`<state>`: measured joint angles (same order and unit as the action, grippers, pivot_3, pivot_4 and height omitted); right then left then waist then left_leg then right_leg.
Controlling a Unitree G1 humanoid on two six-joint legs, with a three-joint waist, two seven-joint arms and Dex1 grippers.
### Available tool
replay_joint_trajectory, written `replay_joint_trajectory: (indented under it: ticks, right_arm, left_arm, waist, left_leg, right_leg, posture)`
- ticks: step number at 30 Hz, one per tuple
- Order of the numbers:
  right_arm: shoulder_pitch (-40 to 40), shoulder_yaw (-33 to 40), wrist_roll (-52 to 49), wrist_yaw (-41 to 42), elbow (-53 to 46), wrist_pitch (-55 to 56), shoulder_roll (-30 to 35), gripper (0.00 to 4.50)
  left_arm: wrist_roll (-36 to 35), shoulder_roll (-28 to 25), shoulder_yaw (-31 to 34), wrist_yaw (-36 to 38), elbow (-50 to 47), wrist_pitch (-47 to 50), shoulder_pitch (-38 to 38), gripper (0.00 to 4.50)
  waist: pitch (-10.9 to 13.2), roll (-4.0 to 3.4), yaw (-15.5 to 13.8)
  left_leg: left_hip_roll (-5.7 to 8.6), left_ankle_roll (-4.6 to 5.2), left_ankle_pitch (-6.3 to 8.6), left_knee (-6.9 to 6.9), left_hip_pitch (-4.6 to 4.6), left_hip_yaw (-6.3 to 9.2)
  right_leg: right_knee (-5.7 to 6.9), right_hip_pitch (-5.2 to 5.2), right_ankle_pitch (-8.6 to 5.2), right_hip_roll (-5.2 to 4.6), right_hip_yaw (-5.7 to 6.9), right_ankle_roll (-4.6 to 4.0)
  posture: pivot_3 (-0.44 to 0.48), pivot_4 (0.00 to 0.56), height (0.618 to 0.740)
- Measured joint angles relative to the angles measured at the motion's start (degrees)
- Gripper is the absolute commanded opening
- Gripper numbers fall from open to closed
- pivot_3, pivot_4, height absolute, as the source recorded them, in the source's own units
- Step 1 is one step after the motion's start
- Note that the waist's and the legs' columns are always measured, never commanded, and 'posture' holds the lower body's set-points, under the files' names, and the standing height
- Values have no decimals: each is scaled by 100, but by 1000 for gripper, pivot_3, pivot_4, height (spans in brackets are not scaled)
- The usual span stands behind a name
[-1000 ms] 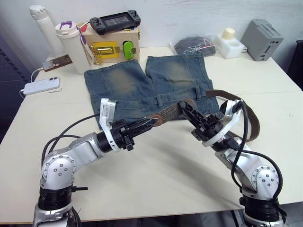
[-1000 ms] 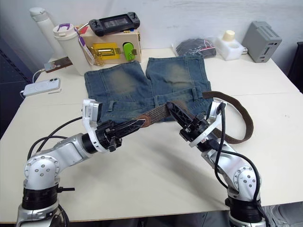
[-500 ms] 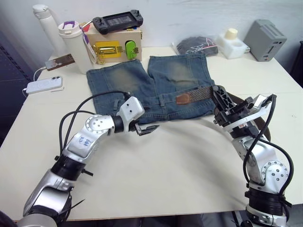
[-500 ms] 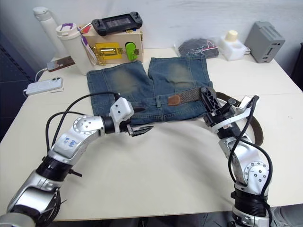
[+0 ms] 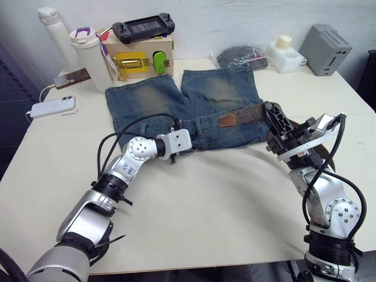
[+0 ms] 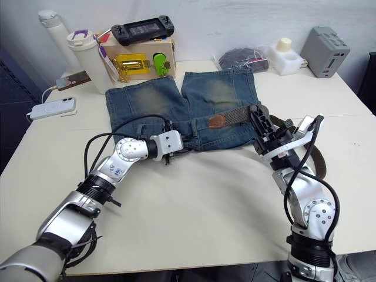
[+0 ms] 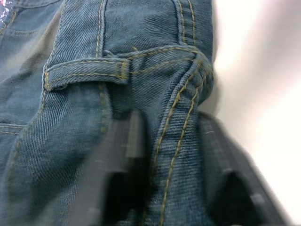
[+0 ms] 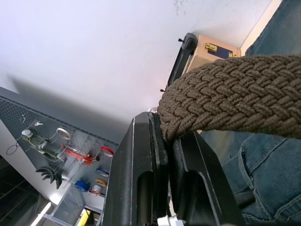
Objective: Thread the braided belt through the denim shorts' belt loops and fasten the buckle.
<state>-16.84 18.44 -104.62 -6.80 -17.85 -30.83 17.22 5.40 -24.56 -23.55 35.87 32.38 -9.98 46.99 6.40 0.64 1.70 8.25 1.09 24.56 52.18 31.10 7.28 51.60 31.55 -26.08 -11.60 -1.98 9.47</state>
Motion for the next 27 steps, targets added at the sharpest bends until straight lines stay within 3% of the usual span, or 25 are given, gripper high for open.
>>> replay_joint_trajectory:
  ticks: [1, 4, 8, 11, 15, 20, 27]
  right_arm:
    - [0, 1, 5, -22, 0, 7, 0, 0]
    - [-1, 3, 17, -78, -4, 54, 2, 0]
    - [1, 77, 26, -163, -19, 44, 240, 0]
    - [39, 355, -94, -271, -146, -97, 871, 0]
    - [195, 694, -451, -378, -348, -299, 1487, 0]
    - [475, 799, -640, -524, -464, -506, 1789, 0]
    - [778, 625, -696, -800, -641, -740, 1797, 0]
  left_arm:
    - [20, -1, 41, 10, 1, -3, -1, 23]
    - [14, -19, 240, 79, -199, 31, -181, 23]
    - [-208, -363, 594, 353, -1282, 368, -922, 23]
    - [-720, -988, 1031, 762, -3244, 1117, -2246, 23]
    - [-1176, -1572, 1485, 1005, -5070, 1954, -3549, 23]
    - [-1860, -1864, 1948, 1077, -6546, 3013, -4726, 23]
    - [-2539, -1866, 2490, 942, -6951, 4033, -4983, 2827]
  waist:
    - [0, -1, 3]
    - [-1, -2, 18]
    - [-2, -6, 169]
    - [-1, -11, 283]
    - [1, -15, 273]
    - [3, -19, 153]
    - [7, -25, -64]
  left_leg:
    - [0, 0, 0, -1, -1, 1]
    - [0, 0, 0, -6, -2, 1]
    - [-2, -1, 1, -31, -4, 6]
    - [-4, -1, 2, -65, -8, 16]
    - [-4, -3, 1, -61, -10, 32]
    - [-3, -2, 1, -40, -5, 25]
    - [-1, 1, 1, -5, 9, 10]
  right_leg:
    - [0, 0, 0, 0, 0, 0]
    - [1, 2, 0, 0, 0, 0]
    - [0, 11, 0, 2, 0, 0]
    - [-15, 12, 0, 2, -1, 0]
    - [-20, 3, 0, 5, 3, -1]
    - [-24, -2, 0, 5, 3, -1]
    - [-24, -4, -1, 4, -2, -2]
  posture:
    - [0, 150, 645]
    - [0, 150, 645]
    - [0, 150, 645]
    - [0, 150, 645]
    - [0, 150, 645]
    - [0, 150, 645]
    - [0, 150, 645]
